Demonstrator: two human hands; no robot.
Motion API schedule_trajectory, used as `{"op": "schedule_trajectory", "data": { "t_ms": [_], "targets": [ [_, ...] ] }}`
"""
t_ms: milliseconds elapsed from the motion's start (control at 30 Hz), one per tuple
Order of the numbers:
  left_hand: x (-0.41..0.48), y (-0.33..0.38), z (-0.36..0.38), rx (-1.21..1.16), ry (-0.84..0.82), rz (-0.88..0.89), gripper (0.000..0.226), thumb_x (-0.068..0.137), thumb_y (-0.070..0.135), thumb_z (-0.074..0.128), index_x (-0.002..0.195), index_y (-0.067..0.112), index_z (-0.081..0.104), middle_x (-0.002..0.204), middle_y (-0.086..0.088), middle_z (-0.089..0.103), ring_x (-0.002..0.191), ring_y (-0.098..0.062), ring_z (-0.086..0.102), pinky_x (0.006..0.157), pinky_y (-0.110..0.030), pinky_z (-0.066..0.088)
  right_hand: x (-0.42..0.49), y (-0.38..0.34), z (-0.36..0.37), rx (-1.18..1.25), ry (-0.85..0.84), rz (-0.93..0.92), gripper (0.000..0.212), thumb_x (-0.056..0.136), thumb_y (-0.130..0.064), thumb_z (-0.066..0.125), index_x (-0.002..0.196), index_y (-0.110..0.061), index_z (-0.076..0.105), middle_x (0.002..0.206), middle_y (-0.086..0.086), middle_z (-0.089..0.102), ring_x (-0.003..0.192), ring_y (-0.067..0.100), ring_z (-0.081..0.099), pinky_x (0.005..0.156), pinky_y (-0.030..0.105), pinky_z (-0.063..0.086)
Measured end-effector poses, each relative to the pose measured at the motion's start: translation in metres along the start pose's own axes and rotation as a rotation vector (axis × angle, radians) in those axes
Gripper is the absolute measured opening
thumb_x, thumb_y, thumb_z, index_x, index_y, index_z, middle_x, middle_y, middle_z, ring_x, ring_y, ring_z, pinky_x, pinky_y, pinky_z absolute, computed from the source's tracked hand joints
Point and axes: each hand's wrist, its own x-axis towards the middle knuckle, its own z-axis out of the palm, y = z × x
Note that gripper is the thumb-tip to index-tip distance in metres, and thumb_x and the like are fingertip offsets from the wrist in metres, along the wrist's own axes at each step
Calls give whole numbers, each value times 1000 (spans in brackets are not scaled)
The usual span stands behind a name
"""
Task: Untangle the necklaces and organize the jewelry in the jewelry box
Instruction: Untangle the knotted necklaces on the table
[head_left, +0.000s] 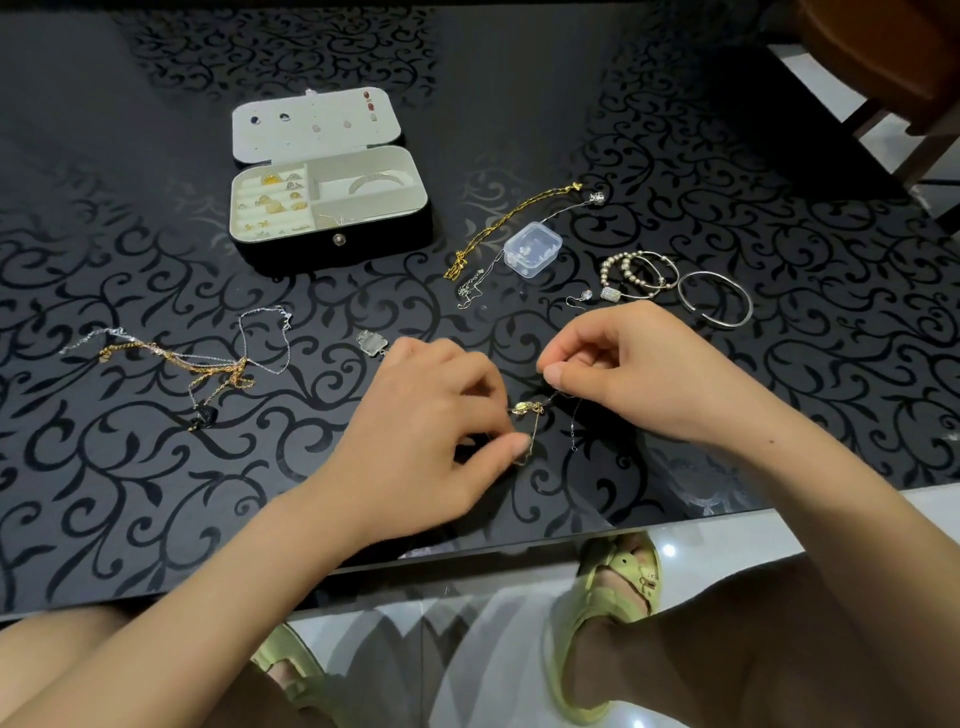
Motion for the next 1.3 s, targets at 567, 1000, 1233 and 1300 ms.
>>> {"op": "schedule_trajectory", "data": {
  "t_ms": [567,1000,1233,1300],
  "targets": [
    [16,-3,20,-54,37,-157,29,82,44,46,83,28,69,79,11,61,78,-15,52,71,-31,29,-7,-4,-5,265,-22,2,5,83,-11,67,82,-13,71,60,-9,58,56,0,50,59,11,41],
    [14,0,15,-324,88,-314,19,84,36,52,82,25,67,76,13,59,79,-6,52,80,-39,44,-2,-1,7,8,-108,7,12,84,-18,64,87,-23,75,38,-12,41,41,4,39,49,13,30],
    [13,1,12,-373,78,-361,22,84,41,48,81,27,65,78,14,60,82,-5,52,82,-34,42,-1,-4,11,45,-103,13,12,81,-18,68,69,-18,70,47,-9,45,41,4,36,45,11,31],
    [13,1,11,-380,77,-378,16,90,34,51,81,27,62,79,14,61,83,-4,52,84,-32,42,-1,-4,9,48,-92,19,12,81,-18,67,70,-18,71,45,-10,46,41,3,37,45,9,31]
  ]
}}
